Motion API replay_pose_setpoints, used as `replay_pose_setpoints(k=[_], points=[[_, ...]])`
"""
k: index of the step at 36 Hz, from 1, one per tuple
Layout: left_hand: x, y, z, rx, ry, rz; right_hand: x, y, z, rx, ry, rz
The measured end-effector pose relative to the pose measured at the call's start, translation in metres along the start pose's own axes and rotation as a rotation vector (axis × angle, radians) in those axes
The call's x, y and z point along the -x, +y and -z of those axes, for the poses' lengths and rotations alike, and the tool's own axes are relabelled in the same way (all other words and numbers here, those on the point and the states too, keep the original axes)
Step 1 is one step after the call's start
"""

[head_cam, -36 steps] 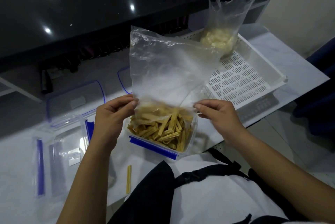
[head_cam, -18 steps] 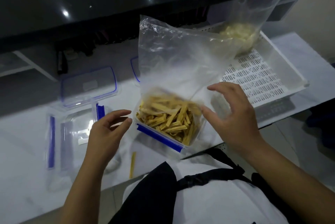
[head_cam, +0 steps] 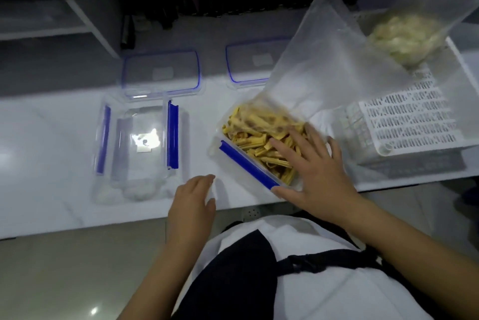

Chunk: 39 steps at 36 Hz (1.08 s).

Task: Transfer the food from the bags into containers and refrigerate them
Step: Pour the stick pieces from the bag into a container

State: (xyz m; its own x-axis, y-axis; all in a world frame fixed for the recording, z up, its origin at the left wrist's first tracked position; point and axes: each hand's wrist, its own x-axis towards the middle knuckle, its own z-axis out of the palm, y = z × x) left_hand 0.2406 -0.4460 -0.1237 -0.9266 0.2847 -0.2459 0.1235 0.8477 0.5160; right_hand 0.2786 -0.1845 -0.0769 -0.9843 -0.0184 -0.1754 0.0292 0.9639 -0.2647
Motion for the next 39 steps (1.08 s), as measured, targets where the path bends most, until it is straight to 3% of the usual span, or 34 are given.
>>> replay_pose_setpoints(k=[9,14,19,25,28,32,35,39], points=[[-0.01,0.017,-0.001,0.094,0.016,0.11,0.007,0.014,0.01,-0.07,0.031,0.069],[-0.013,0.04,0.022,0.336,0.049,0.129,0.018,0.016,0.02,-0.313,0.26,0.109],[-0.017,0.083,0.039,0.532,-0.009,-0.115,0.033,0.026,0.028,-0.511,0.412,0.035],[-0.025,0.125,0.023,0.495,-0.067,-0.439,0.042,0.037,0.033,-0.651,0.434,-0.175],[-0.03,0.139,0.015,0.426,-0.083,-0.519,0.047,0.042,0.031,-0.679,0.447,-0.225],[-0.032,0.141,0.017,0.329,0.043,-0.607,0.051,0.048,0.025,-0.754,0.475,-0.301],[-0.042,0.133,0.032,0.384,0.179,-0.56,0.05,0.051,0.02,-0.862,0.452,-0.363],[-0.071,0.115,0.056,0.539,0.326,-0.305,0.039,0.049,0.027,-1.097,0.414,-0.489]])
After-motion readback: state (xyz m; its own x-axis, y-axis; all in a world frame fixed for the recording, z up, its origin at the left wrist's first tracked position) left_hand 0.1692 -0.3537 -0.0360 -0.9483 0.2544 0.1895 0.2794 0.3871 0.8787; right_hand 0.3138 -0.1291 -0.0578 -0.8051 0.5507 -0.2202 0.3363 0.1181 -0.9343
